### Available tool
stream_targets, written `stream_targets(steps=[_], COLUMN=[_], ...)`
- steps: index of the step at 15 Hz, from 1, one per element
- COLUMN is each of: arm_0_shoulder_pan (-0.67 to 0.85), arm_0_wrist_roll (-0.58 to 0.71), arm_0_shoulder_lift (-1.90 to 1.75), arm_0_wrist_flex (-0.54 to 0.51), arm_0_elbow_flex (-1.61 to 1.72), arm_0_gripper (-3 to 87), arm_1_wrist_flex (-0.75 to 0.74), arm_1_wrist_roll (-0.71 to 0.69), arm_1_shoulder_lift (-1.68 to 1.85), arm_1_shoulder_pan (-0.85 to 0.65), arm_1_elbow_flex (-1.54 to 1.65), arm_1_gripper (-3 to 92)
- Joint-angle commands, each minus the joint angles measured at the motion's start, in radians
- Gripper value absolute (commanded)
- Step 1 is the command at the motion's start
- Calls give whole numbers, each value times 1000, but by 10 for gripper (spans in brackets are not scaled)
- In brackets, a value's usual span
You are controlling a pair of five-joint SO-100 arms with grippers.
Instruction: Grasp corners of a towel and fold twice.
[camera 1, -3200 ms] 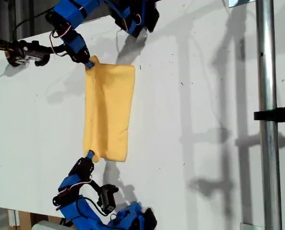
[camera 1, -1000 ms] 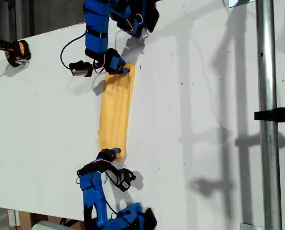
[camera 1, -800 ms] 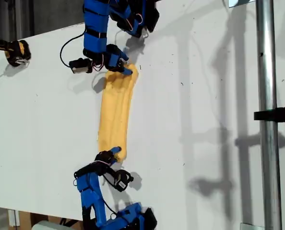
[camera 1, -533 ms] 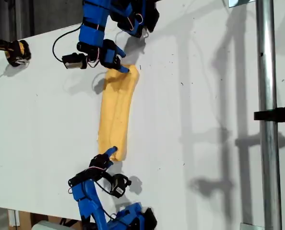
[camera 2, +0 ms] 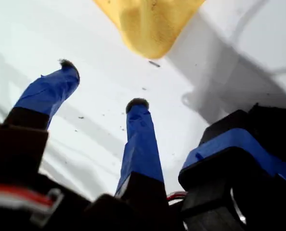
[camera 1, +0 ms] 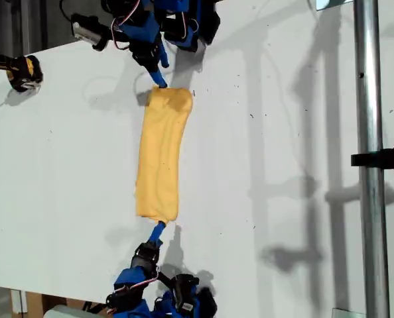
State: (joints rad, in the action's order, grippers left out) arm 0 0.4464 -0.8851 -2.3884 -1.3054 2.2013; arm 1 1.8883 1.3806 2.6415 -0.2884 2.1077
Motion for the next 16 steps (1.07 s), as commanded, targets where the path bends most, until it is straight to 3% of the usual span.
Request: stream_targets(steps=[1, 5, 6, 8, 13, 16], arm_0_shoulder_pan=[-104, -298, -333, -360, -379, -380], arm_0_wrist_roll=[-67, -138, -138, -132, -140, -147], arm_0_shoulder_lift=[-316, -850, -1094, -1089, -1089, -1089], arm_0_wrist_flex=[83, 235, 179, 141, 173, 160], arm_0_elbow_flex=[212, 586, 673, 696, 736, 736], arm_0_gripper=[214, 186, 174, 167, 158, 156], arm_1_wrist_flex=[52, 51, 34, 2, -86, -229], arm_1_wrist_roll=[115, 310, 330, 336, 75, -78], arm_1_shoulder_lift=[98, 69, 64, 52, -204, -307], arm_1_shoulder_pan=[100, 253, 261, 229, -26, -190], arm_1_elbow_flex=[14, 64, 91, 132, 121, 186], arm_1_gripper=[245, 253, 258, 271, 308, 316])
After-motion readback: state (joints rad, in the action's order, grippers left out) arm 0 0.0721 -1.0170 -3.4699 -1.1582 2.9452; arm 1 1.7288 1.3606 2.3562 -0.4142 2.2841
